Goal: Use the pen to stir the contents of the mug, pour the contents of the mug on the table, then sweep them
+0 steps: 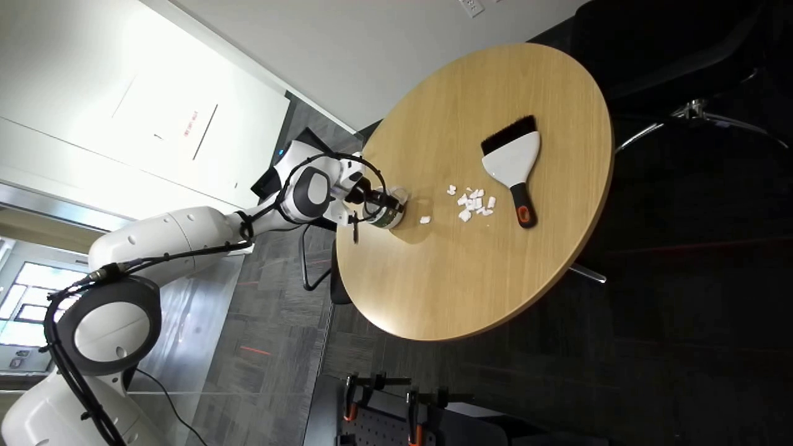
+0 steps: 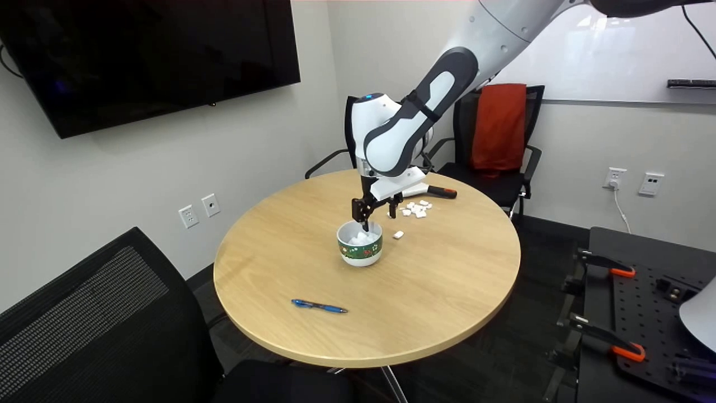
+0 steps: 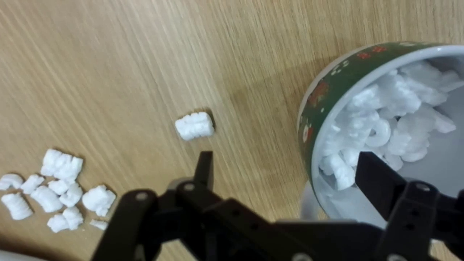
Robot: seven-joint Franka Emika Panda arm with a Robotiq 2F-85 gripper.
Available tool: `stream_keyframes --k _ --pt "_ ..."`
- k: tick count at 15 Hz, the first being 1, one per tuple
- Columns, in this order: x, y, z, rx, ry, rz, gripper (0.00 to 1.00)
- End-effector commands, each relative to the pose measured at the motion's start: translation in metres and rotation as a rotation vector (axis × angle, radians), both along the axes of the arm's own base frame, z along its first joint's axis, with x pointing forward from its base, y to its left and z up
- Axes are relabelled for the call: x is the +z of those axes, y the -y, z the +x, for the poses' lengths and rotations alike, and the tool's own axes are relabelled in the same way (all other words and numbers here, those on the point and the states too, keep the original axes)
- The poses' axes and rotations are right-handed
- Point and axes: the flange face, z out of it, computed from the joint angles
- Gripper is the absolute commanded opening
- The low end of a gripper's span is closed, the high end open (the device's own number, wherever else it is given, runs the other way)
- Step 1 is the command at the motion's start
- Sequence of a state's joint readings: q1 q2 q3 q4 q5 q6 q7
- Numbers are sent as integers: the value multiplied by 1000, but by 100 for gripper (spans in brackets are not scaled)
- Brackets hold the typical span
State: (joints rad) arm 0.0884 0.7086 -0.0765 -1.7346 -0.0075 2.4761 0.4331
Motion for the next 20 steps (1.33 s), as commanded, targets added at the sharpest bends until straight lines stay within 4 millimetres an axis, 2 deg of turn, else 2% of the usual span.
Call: stream_keyframes --k 1,4,5,6,15,16,18,20 --pt "-4 -2 5 19 -18 23 100" --pt "-9 -5 6 22 -25 25 100" --pt "-11 -5 7 23 -25 24 75" --pt "-12 -5 7 23 -25 22 74" --pt "-15 -11 10 33 -25 22 5" --pt "-14 -11 10 33 -26 22 2" --pt "-12 -12 11 28 -30 14 5" --pt "4 -14 11 26 -18 -11 2"
